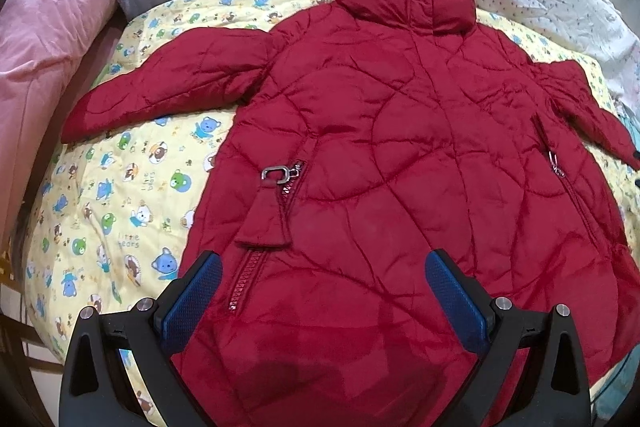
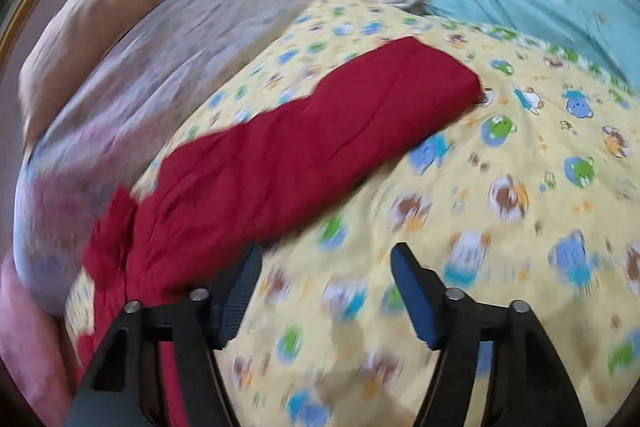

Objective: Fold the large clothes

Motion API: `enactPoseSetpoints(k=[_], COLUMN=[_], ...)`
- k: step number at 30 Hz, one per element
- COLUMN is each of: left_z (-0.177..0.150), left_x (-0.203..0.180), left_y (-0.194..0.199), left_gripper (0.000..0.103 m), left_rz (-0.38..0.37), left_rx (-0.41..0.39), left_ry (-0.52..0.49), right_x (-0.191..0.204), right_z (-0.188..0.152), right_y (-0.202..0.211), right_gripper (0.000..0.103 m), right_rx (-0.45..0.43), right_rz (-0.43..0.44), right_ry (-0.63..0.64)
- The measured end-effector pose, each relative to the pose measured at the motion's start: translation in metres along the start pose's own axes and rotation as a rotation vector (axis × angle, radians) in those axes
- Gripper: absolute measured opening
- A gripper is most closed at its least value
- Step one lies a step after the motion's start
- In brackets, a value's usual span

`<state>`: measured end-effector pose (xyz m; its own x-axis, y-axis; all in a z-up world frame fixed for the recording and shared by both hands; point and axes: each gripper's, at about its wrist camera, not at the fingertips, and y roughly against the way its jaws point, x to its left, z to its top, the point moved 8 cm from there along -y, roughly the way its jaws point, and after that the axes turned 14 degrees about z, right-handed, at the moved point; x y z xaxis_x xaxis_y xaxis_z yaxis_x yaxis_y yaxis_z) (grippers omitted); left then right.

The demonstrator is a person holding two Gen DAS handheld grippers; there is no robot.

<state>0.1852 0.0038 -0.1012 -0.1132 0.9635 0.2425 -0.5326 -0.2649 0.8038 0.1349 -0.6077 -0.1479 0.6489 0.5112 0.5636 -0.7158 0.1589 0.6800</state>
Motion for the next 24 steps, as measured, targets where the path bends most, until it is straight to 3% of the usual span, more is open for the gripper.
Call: enactPoseSetpoints(k=[7, 12, 13, 14, 16, 24], left_z=[0.001, 0.001, 0.002, 0.002, 0.005, 0.003], left_x=[-0.010, -0.018, -0.019, -0.020, -0.021, -0.019], left_y=[-0.021, -0.034, -0.035, -0.037, -0.037, -0.034], left_gripper=[0.102, 0.102, 0.102, 0.102, 0.102, 0.102], left_rz=[0.006, 0.002, 0.000, -0.001, -0.010, -0.046], left_rx=[0.047, 0.066, 0.067, 0.068, 0.063, 0.057], left_ry=[-0.009, -0.019, -0.021, -0.020, -0.010, 0.002], right_x=[-0.042, -0.052, -0.050, -0.047, -0.033, 0.058], right_z=[0.032, 0.051, 0.053, 0.056, 0.060, 0.057], right_y=[-0.033, -0.045, -0.048, -0.050, -0.053, -0.031], right_gripper=[0.049, 0.042, 0.036, 0.023, 0.014, 0.008], right_rx=[-0.046, -0.096, -0.098, -0.094, -0.088, -0.113], right_rz=[0.027, 0.032, 0.027, 0.019, -0.007, 0.114], right_ry=[-0.160, -0.176, -0.162, -0.134, -0.057, 0.197])
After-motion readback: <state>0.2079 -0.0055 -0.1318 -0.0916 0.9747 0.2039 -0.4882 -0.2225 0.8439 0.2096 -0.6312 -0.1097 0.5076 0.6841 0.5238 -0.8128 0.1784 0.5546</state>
